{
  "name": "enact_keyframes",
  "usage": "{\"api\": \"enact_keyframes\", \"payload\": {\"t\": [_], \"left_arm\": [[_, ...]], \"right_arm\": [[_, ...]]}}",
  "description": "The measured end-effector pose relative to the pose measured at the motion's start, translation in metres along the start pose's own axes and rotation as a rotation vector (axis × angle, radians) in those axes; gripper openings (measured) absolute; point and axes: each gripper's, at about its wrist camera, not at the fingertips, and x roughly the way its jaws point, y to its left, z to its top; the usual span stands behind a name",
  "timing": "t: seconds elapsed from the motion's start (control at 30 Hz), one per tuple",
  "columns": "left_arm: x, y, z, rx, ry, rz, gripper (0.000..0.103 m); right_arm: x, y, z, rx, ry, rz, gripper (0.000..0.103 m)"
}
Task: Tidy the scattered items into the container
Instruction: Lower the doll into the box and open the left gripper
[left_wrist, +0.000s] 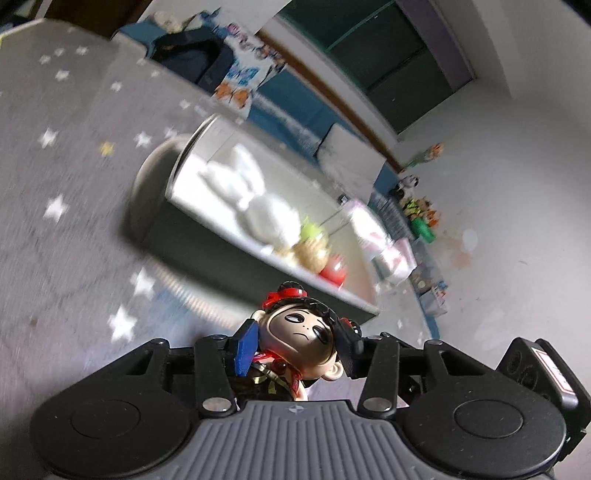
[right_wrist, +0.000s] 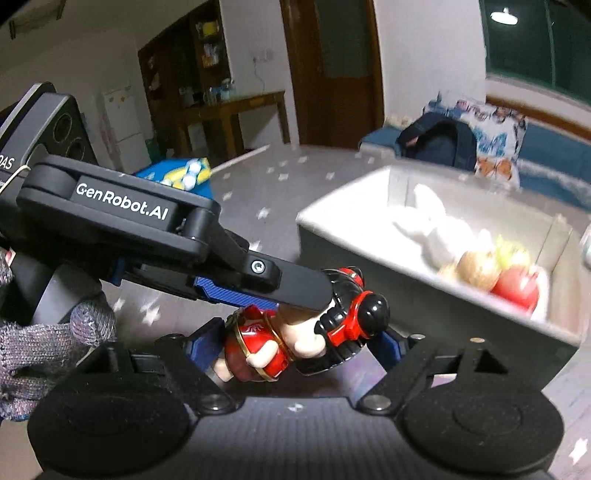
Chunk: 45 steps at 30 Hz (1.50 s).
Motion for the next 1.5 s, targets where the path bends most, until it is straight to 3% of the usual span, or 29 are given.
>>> {"api": "enact_keyframes", "payload": {"t": [0.3, 0.57, 1.07, 1.5], "left_arm": [[0.029, -0.028, 0.060, 0.075, -0.074, -0.032, 0.048], [0.077, -0.008, 0.094, 0.052, -0.052, -0.025, 0.048], [0.116, 0.022, 0.098, 0.029, -0.032, -0.001, 0.049], [0.116, 0.029, 0.093, 0.016, 0.000, -0.003, 0.049]], "right_arm": [[0.009, -0.036, 0.059, -0.051, -0.080, -0.089, 0.084], [0.056, -0.076, 0.084, -0.049, -0.034, -0.113, 0.085], [0.117, -0.086, 0.082, -0.178, 0.080, -0.167, 0.085], [0.121, -0.082, 0.080, -0.194, 0.102, -0.176, 0.085]]}}
